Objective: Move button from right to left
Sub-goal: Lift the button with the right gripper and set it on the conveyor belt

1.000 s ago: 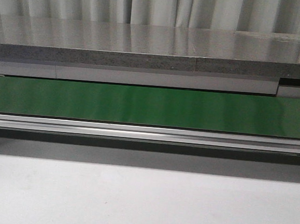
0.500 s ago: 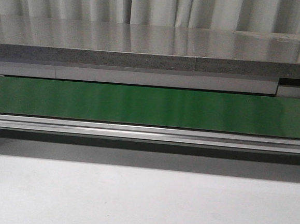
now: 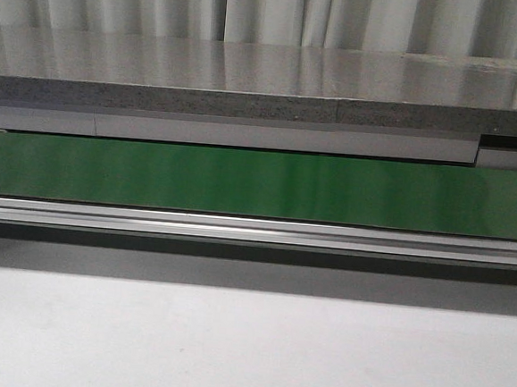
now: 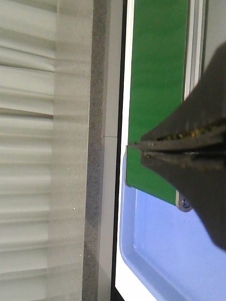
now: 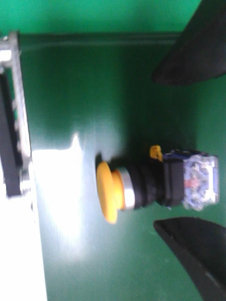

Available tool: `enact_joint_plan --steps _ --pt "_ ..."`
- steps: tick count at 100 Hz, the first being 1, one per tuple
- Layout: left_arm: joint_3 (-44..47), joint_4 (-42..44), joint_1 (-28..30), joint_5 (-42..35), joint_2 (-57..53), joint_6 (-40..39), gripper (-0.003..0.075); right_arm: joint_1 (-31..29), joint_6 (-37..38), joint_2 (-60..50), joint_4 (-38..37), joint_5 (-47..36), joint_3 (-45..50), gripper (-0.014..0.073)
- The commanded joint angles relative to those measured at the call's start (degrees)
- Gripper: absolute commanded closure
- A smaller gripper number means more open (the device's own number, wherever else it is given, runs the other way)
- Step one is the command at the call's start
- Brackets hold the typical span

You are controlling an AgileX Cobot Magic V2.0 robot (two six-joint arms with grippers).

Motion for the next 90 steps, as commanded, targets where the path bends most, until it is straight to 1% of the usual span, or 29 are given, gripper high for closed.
enact_joint_plan --steps 1,8,23,29,39,50,68,90 --pt "2.65 -0.54 0.20 -4.77 -1.72 -0.60 0.0741 1.85 -1.34 -5.02 -1.26 0.32 -1.49 0.0095" --pt "2.65 -0.54 0.20 -4.77 -1.72 -0.60 0.0741 3.54 -1.34 -6.50 -2.45 0.89 -1.42 0.0212" --pt "2.65 -0.54 0.20 -4.77 -1.72 -0.60 0.0741 7.10 -1.34 -9.88 -3.38 0.93 -0.44 0.0557" --pt "2.65 -0.54 0.20 -4.77 -1.72 -0.60 0.0741 8.51 -1.34 -11.46 -3.38 0.13 0.34 0.0661" --pt "2.65 -0.54 0.20 -4.77 -1.72 -0.60 0.0741 10.44 -1.27 -14.24 -3.51 -1.73 2.61 0.0657" --pt "2.65 -0.54 0.20 -4.77 -1.72 -0.60 0.0741 11.49 -1.27 -18.38 -3.73 -4.61 7.17 0.0659" --pt "2.65 -0.54 0.20 -4.77 -1.72 -0.60 0.0741 11.52 -1.06 -27.82 -3.99 -11.45 17.37 0.0659" --pt "2.65 -0.54 0.20 -4.77 -1.72 -0.60 0.0741 11.52 -1.06 -39.73 -4.42 -17.37 28.34 0.0659"
